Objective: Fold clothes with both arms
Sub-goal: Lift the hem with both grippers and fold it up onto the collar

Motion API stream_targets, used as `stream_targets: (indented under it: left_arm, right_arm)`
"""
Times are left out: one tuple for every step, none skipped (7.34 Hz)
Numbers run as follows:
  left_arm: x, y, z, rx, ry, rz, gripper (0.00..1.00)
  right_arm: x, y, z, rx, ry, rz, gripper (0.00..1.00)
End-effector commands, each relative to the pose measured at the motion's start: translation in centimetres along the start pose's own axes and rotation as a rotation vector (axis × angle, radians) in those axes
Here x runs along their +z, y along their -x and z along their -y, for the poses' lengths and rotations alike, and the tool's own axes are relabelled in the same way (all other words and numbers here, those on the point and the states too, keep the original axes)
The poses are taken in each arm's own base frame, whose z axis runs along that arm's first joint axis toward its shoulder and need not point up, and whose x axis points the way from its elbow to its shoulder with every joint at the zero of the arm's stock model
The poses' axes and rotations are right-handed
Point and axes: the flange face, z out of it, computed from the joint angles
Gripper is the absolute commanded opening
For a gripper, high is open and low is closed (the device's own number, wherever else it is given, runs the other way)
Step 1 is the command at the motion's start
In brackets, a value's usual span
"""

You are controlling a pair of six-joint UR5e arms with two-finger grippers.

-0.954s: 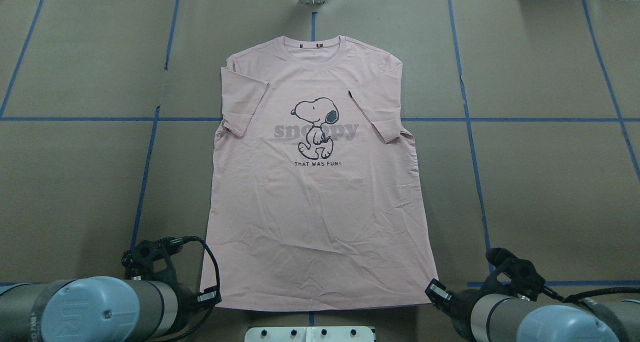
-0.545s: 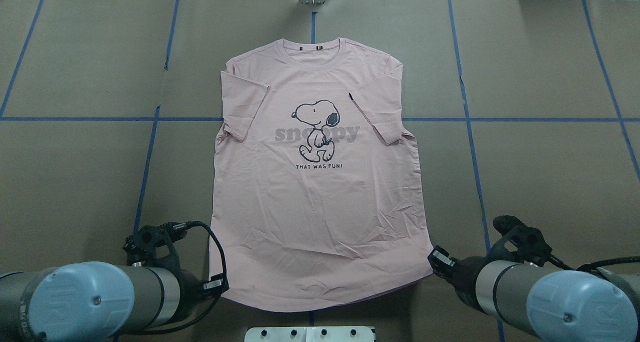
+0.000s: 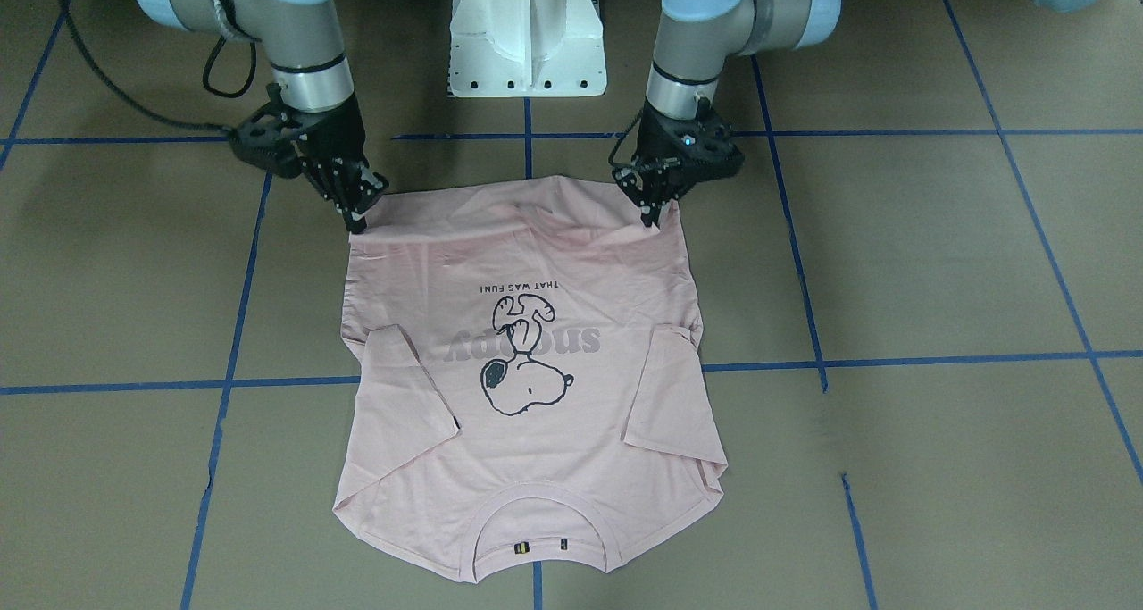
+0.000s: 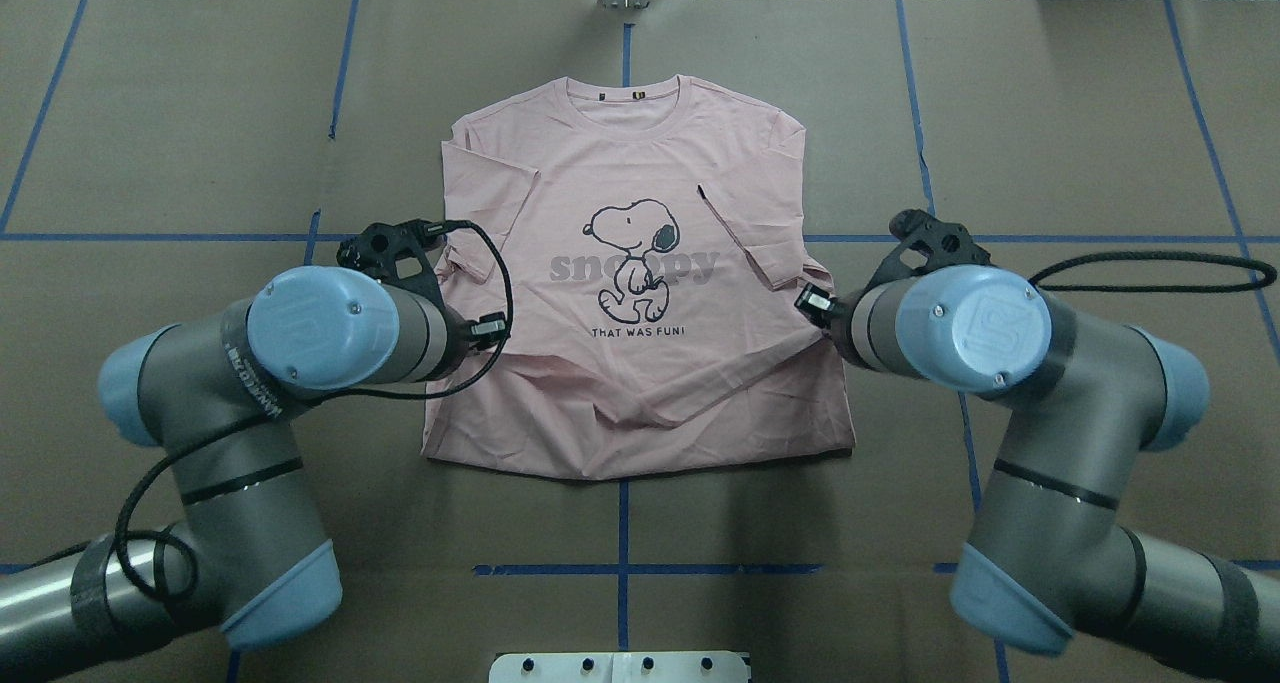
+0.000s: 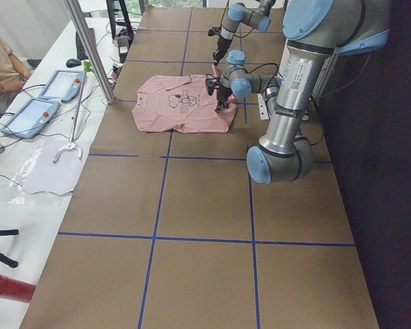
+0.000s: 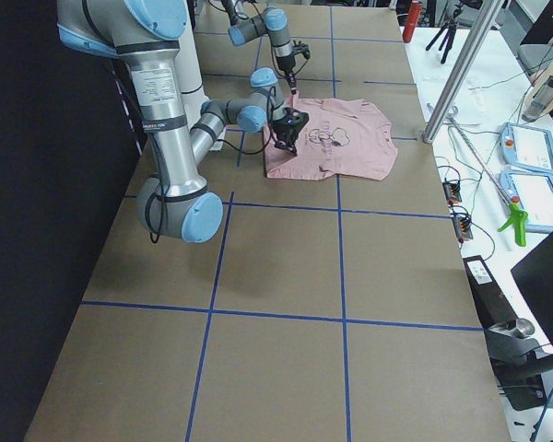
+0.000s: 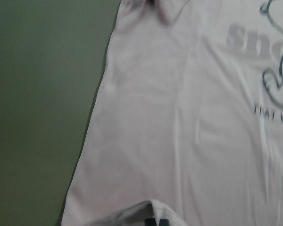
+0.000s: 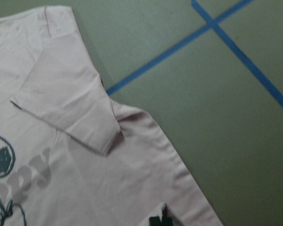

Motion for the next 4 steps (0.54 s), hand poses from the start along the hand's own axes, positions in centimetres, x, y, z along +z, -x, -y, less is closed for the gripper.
stream_targets:
  left_arm:
    - [3.3,1.7,10.8,0.035,-0.130,-0.013,0.00]
    - [2.9,2.4,13.4,0.035,-0.172,-0.020,0.00]
    - [2.9,2.1,14.5,0.044,-0.230,-0.027,0.00]
    - [4.0,0.6,15.1,0.044,-0.245,-0.029,0.00]
  right_arm:
    - [4.0,4.2,10.0,-0.032,-0.099,-0.068,0.00]
    - [4.9,6.1,12.5,-0.028,-0.121,-0.086,0.00]
    - [5.9,7.5,13.9,-0.026,-0.130,-0.107,0.00]
    - [6.7,10.2,14.7,-0.024,-0.136,-0.117,0.00]
